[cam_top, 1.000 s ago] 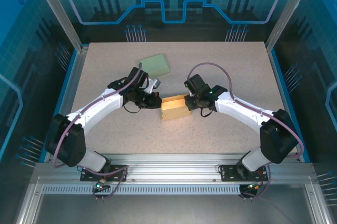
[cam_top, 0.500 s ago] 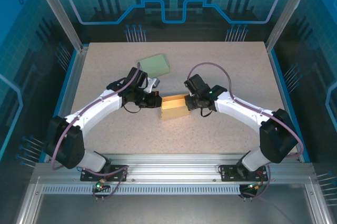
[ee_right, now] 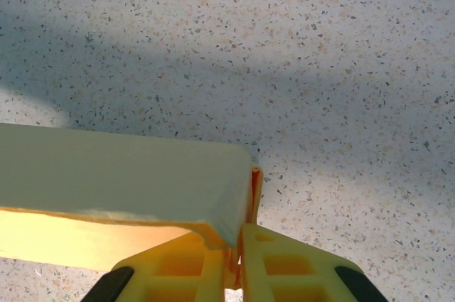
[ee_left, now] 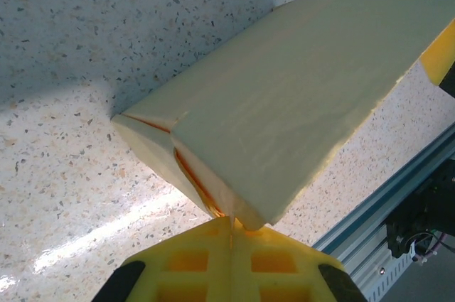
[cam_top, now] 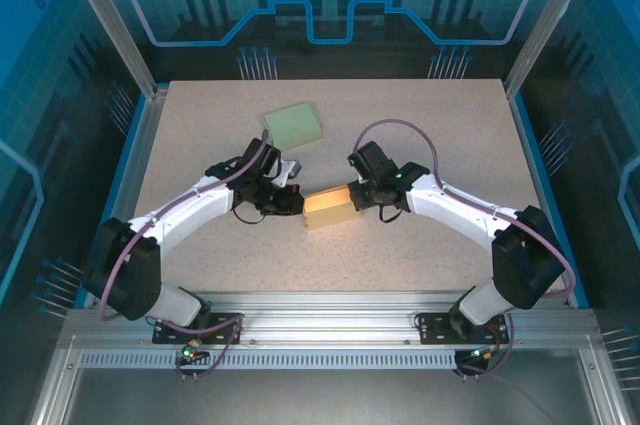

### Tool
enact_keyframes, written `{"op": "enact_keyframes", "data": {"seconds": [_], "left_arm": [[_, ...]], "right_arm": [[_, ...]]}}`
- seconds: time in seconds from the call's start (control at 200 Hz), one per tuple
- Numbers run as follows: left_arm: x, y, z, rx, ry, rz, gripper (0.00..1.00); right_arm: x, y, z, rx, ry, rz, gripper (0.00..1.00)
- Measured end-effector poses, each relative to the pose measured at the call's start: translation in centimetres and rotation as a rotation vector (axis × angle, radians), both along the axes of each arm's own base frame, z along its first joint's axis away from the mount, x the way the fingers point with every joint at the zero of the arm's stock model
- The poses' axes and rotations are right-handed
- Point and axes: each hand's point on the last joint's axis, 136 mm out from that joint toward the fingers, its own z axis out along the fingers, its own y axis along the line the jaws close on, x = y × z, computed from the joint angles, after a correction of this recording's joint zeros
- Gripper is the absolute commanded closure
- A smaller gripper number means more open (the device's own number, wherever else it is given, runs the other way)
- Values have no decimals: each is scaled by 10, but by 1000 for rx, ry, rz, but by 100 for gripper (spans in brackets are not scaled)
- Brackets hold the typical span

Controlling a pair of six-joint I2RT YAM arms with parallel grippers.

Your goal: Fold the paper box

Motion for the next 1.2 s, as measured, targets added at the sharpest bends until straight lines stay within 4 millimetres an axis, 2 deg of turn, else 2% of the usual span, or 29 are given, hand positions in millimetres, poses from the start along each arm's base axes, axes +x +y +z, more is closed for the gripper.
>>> {"op": "enact_keyframes", "data": {"seconds": [0.075,0.105,0.32,0.415,0.56,0.65,0.76,0.845,0.93,0.991,1.046,1.201], "left_arm": [[0,0,-2,-5,-3,-1,100],[0,-1,-3,-6,-4,-2,97],[-3,3,2,0,-33,-3,59],[-6,8,17,1,-84,-8,48],[-6,14,51,2,-206,-19,40],[-5,16,75,5,-362,-72,36],[-8,9,95,4,-652,-186,18],[-15,3,86,27,-845,-298,9],[-15,2,61,69,-960,-380,1],[-13,0,41,114,-998,-447,1],[-9,-2,31,144,-1019,-498,1],[4,-12,23,206,-1097,-609,1]], "right_arm": [[0,0,0,0,-1,0,89],[0,0,0,-1,-2,-2,89],[1,1,0,1,-4,0,89],[1,3,0,3,-7,3,89],[1,3,0,3,-7,3,89],[1,3,0,4,-8,3,89],[1,3,0,4,-8,3,89],[1,3,0,4,-8,3,89],[1,3,0,4,-8,3,89],[1,3,0,5,-7,4,89],[1,3,0,7,-7,5,89],[1,5,0,9,-8,7,89]]}}
